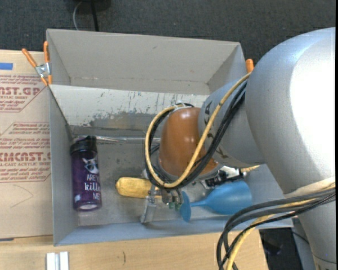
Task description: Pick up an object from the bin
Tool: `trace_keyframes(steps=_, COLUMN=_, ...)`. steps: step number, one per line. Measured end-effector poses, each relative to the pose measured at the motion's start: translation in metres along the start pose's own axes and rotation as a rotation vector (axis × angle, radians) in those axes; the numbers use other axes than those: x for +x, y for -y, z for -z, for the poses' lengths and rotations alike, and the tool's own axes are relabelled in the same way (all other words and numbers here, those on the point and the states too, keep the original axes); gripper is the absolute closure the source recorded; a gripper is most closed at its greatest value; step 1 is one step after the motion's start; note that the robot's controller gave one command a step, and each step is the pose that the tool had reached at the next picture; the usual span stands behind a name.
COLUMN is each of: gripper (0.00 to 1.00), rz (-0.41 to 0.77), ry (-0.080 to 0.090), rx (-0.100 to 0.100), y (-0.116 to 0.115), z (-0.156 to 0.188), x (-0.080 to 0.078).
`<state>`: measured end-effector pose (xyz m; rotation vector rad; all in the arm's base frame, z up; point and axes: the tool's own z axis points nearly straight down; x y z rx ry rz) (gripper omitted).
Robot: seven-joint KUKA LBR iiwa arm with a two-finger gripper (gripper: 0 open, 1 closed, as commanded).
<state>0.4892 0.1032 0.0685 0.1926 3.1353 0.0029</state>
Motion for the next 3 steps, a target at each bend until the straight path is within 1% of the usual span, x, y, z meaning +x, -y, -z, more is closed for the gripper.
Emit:
trace_keyframes(steps=1, gripper=1.00, rz=0.175, ry=0.002, rx=-0.002, y=-0.040, z=0.001, x=-0.027)
trace_keyframes(steps=2, gripper=1.00, rz=0.174, ry=0.002, rx=-0.002, y=-0.040, z=0.001, x=-0.027)
trace_keyframes(steps=3, gripper=1.00, rz=0.095, ry=0.007, rx=-0.004, y=-0.035, z=0.151, x=-0.029)
